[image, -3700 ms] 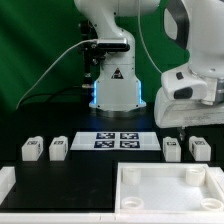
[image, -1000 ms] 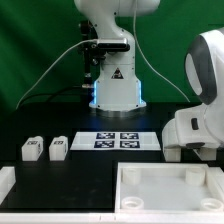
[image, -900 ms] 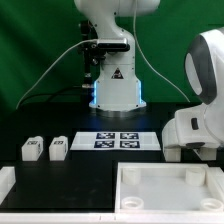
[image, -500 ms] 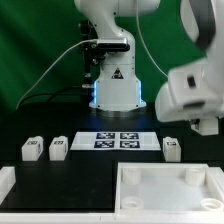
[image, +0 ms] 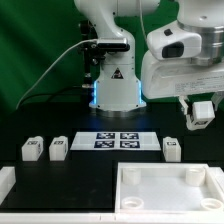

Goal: Assemble one leg

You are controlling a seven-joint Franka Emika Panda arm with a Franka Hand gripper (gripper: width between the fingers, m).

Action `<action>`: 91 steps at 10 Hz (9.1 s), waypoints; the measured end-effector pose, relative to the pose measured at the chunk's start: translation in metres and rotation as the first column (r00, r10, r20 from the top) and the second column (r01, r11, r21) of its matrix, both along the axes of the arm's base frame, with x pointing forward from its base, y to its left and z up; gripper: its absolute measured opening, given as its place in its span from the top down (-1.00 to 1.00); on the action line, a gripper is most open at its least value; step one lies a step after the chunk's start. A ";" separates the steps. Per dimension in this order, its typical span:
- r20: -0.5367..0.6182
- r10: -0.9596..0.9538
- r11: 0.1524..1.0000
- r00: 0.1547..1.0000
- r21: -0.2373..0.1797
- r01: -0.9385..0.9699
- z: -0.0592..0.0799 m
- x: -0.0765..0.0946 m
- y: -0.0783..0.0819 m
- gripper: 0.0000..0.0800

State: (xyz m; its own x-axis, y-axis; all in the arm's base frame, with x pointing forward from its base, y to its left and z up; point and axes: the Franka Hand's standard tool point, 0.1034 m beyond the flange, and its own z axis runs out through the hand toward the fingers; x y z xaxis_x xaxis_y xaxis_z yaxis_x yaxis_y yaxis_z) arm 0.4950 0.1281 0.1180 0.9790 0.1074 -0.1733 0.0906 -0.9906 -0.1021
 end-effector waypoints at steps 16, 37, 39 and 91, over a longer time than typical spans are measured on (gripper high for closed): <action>0.708 0.071 0.994 0.703 0.012 -0.112 -0.018 0.125 -0.018 0.27; 0.705 0.069 0.993 0.706 0.017 -0.114 -0.045 0.123 -0.012 -0.55; 0.704 0.069 0.993 0.707 0.017 -0.114 -0.046 0.123 -0.012 -0.61; 0.257 -0.141 0.989 0.956 0.078 0.125 -0.044 0.129 -0.010 -0.62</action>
Offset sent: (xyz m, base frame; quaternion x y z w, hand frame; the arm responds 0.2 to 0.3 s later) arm 0.1000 -0.0143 0.0272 -0.0440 0.2644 -0.0672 0.9611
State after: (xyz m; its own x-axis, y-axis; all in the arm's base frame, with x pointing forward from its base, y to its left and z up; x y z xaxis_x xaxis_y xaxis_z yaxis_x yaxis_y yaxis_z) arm 0.6236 0.1178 0.0740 0.9954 -0.0247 0.0928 -0.0103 -0.9882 -0.1529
